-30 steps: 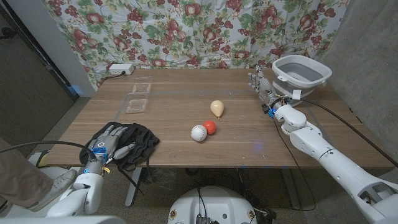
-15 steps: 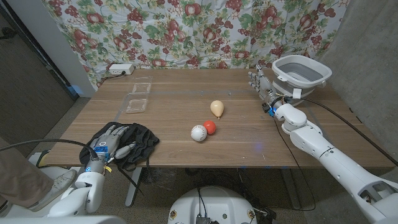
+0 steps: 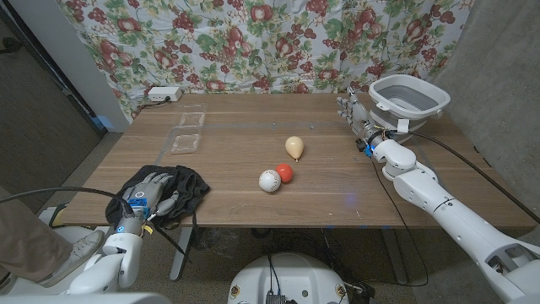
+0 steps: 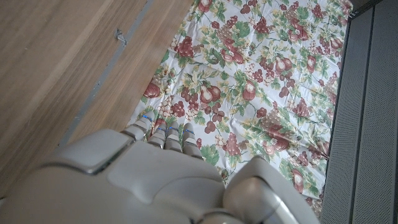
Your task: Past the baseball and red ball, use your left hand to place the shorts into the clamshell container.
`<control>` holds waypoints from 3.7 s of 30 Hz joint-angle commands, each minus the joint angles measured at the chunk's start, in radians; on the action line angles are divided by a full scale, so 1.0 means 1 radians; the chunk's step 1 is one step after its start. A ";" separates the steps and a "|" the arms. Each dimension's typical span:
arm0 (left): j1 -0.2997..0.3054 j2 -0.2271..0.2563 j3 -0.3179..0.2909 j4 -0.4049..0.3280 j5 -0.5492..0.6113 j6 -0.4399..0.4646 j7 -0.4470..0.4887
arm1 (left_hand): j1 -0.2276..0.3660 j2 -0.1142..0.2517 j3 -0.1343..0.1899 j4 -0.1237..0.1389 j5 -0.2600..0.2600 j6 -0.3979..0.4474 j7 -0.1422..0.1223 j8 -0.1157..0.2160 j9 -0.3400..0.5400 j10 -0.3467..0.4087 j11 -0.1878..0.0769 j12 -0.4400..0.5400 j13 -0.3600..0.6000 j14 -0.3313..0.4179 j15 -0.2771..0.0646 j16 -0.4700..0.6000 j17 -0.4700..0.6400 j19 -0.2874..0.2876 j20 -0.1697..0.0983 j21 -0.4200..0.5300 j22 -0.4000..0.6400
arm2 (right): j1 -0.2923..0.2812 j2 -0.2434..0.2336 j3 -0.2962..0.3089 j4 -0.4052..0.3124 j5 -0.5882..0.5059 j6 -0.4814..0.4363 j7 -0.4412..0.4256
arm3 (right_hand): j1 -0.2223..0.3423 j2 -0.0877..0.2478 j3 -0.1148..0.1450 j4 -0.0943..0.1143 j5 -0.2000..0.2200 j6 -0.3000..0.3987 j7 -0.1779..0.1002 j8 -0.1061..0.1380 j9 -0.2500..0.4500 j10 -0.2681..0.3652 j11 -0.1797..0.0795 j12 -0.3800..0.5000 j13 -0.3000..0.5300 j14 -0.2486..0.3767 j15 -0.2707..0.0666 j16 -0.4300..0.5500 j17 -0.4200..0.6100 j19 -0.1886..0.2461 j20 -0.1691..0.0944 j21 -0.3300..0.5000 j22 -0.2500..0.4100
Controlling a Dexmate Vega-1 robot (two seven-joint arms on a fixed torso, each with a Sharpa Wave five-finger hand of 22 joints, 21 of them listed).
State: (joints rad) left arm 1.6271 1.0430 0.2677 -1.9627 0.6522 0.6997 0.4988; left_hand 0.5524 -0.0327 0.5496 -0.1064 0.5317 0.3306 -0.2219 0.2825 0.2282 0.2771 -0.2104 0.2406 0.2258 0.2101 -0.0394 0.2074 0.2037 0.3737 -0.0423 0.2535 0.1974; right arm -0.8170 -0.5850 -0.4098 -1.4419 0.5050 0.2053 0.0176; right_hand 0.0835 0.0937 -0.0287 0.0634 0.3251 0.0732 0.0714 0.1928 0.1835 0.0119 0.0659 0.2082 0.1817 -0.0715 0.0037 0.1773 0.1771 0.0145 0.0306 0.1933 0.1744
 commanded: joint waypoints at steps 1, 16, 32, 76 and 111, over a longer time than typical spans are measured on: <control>0.010 0.001 0.011 0.000 -0.029 0.025 0.005 | 0.152 -0.101 0.087 -0.068 -0.026 0.003 0.002 0.004 0.010 -0.015 0.001 -0.002 0.006 0.034 -0.173 0.014 0.010 0.083 -0.072 0.047 0.022 | 0.006 0.004 -0.004 0.006 0.005 -0.006 0.006 | 0.006 0.007 0.000 -0.003 0.006 0.010 0.002 0.002 0.002 0.004 0.002 0.003 0.003 -0.001 -0.005 0.006 0.002 -0.002 0.004 0.004 0.005; -0.002 -0.013 0.011 0.021 -0.061 -0.017 0.031 | 0.526 -0.077 0.147 -0.072 -0.196 0.124 0.033 0.100 0.078 0.114 -0.002 0.032 0.059 0.315 -0.185 0.122 0.121 0.266 -0.166 0.393 0.239 | 0.000 0.000 0.000 -0.004 0.007 -0.008 0.002 | 0.006 0.008 0.000 -0.003 0.005 0.010 0.001 0.001 0.002 0.004 0.002 0.003 0.003 -0.001 -0.006 0.006 0.002 -0.002 0.003 0.003 0.005; -0.024 -0.065 0.026 0.034 -0.048 -0.011 0.088 | 0.870 0.102 -0.006 -0.076 -0.359 0.255 0.141 0.254 0.221 0.237 0.014 0.198 0.265 0.588 -0.181 0.282 0.376 0.181 -0.185 0.762 0.368 | -0.010 -0.004 0.002 -0.010 0.005 0.001 -0.002 | 0.006 0.008 0.000 -0.003 0.005 0.011 0.001 0.001 0.002 0.004 0.002 0.003 0.003 -0.001 -0.006 0.006 0.003 -0.002 0.004 0.003 0.005; -0.049 -0.090 -0.008 -0.067 0.004 -0.035 0.160 | 1.070 0.142 -0.169 -0.065 -0.346 0.566 0.198 0.487 0.399 0.399 0.014 0.404 0.478 0.555 -0.159 0.446 0.526 0.173 -0.191 0.784 0.365 | -0.027 -0.008 0.019 -0.017 0.013 0.009 -0.026 | 0.014 0.017 0.007 -0.006 0.006 0.029 0.000 0.006 0.002 0.019 -0.001 0.008 0.003 0.010 -0.009 0.009 0.002 0.006 0.002 0.006 0.005; -0.018 -0.091 -0.116 -0.172 0.034 -0.168 0.254 | 1.086 0.128 -0.157 -0.066 -0.338 0.605 0.195 0.498 0.384 0.438 0.008 0.418 0.482 0.578 -0.155 0.441 0.538 0.173 -0.186 0.802 0.369 | -0.022 0.012 0.016 0.019 0.029 0.019 -0.016 | 0.023 0.021 0.014 -0.010 0.004 0.033 0.000 0.004 0.002 0.019 0.000 0.007 0.003 0.009 -0.009 0.007 0.002 0.005 0.000 0.004 0.005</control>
State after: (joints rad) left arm 1.6102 0.9577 0.1835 -2.1089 0.6779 0.5744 0.7261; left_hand 1.6265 0.0906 0.3792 -0.1734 0.1888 0.8788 -0.0694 0.7743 0.6098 0.7047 -0.2019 0.6505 0.7059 0.6714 -0.0107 0.6436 0.3865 0.5177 -0.0172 0.6550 0.2815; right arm -0.8397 -0.5782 -0.3937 -1.4307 0.5296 0.2225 0.0015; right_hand 0.0941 0.1043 -0.0176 0.0523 0.3251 0.0963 0.0698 0.1927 0.1835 0.0251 0.0615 0.2082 0.1817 -0.0662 -0.0017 0.1811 0.1771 0.0166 0.0284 0.1933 0.1744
